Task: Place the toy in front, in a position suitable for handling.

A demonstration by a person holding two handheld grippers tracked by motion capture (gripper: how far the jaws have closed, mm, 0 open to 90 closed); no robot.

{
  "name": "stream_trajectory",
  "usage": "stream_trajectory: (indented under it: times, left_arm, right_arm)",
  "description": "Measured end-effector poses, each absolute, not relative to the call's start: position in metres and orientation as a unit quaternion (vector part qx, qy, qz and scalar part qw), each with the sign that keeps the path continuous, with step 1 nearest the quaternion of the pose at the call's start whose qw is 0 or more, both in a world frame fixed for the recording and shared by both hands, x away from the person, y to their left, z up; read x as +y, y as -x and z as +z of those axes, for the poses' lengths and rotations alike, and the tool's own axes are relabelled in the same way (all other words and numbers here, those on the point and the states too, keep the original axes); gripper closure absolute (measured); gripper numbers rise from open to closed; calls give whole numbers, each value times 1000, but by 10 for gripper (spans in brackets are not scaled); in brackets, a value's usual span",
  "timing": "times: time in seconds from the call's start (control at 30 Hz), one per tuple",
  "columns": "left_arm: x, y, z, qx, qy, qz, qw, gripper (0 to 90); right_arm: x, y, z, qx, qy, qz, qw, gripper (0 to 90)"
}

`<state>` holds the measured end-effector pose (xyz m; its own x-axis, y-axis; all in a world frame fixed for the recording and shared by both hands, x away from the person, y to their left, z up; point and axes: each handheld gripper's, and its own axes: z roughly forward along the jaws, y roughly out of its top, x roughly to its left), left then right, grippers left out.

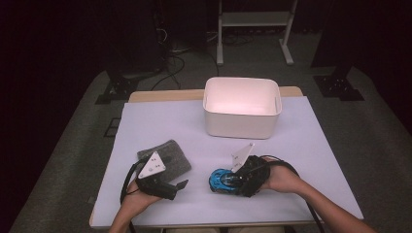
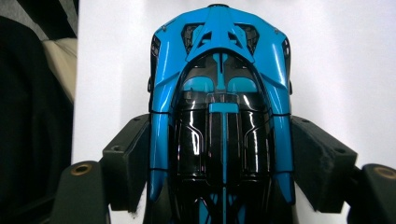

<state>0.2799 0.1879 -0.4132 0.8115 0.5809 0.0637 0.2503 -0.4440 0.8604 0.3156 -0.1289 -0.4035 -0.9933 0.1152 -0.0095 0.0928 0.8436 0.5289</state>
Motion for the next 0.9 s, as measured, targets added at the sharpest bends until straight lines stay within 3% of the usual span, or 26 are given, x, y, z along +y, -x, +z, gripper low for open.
stream_trajectory:
  times: [0.6, 0.73, 0.9]
  left_arm:
    - [194, -301, -429, 250, -859, 179, 408, 135]
    - [197, -307, -432, 248, -864, 172, 402, 192]
    - [198, -312, -432, 236, -872, 160, 398, 249]
  right_arm:
    - [-119, -324, -437, 963, -29, 269, -3, 267]
    - [-123, -324, -437, 957, -47, 285, -10, 191]
    - [-140, -319, -423, 943, -63, 327, -5, 160]
